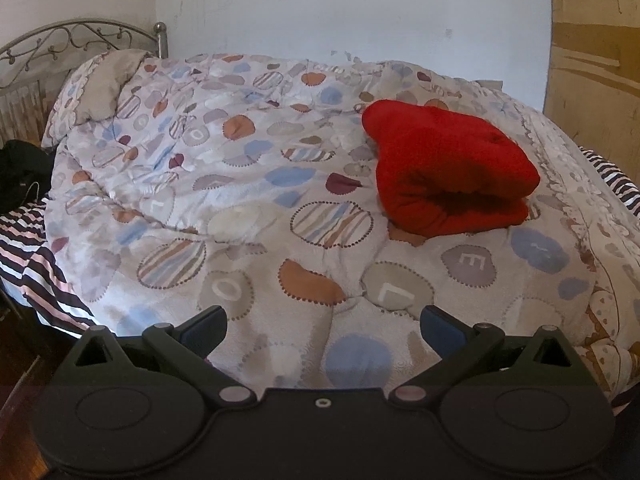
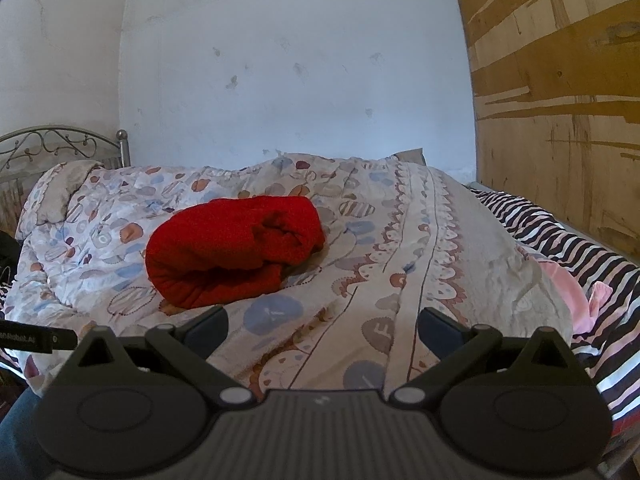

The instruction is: Fold small clothes

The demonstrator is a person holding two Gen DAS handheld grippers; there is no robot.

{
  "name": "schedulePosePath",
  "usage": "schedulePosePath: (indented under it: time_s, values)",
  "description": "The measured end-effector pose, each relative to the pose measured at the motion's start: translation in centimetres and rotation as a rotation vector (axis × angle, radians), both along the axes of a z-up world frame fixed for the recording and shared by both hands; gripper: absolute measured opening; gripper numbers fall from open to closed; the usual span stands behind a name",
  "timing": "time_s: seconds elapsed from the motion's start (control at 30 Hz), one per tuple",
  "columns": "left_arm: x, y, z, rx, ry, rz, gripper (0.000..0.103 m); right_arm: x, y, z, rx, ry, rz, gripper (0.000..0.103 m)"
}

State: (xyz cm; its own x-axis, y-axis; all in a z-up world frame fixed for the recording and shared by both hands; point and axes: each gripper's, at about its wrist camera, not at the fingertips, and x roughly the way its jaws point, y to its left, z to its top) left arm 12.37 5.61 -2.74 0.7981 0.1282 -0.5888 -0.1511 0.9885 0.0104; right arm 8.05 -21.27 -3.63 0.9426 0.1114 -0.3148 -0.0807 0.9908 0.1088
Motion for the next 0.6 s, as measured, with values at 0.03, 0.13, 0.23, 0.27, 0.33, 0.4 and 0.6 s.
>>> schedulePosePath:
  time_s: [0.03,0.13,0.23,0.27,0.33,0.4,0.6]
  values:
    - [0.1,0.0,-0.1,-0.001,0.004,-0.004,0.102,0.0,0.0,-0.1,0.002,0.004,0.002,0.103]
    - [0.4,0.0,-0.2,-0.002,0.012,-0.007,0.102,0.3,0.0,-0.2,0.004,0.011,0.004,0.103]
    - [0.7,-0.1,-0.3,-0.003,0.015,-0.009,0.102,0.5,-0.1,-0.3,0.006,0.017,0.004,0.103]
    - [0.8,-0.1,-0.3,-0.002,0.016,-0.009,0.102,0.5,-0.1,-0.3,0.007,0.018,0.004,0.103]
    - [0.9,-0.1,-0.3,0.001,0.019,-0.013,0.102,0.7,-0.1,-0.3,0.008,0.021,0.002,0.103]
    - [1.0,-0.2,-0.4,0.006,0.019,-0.018,0.102,0.7,-0.2,-0.4,0.009,0.023,0.001,0.103]
    - [1.5,-0.3,-0.5,0.009,0.034,-0.020,0.102,1.1,-0.2,-0.6,0.014,0.035,-0.004,0.103]
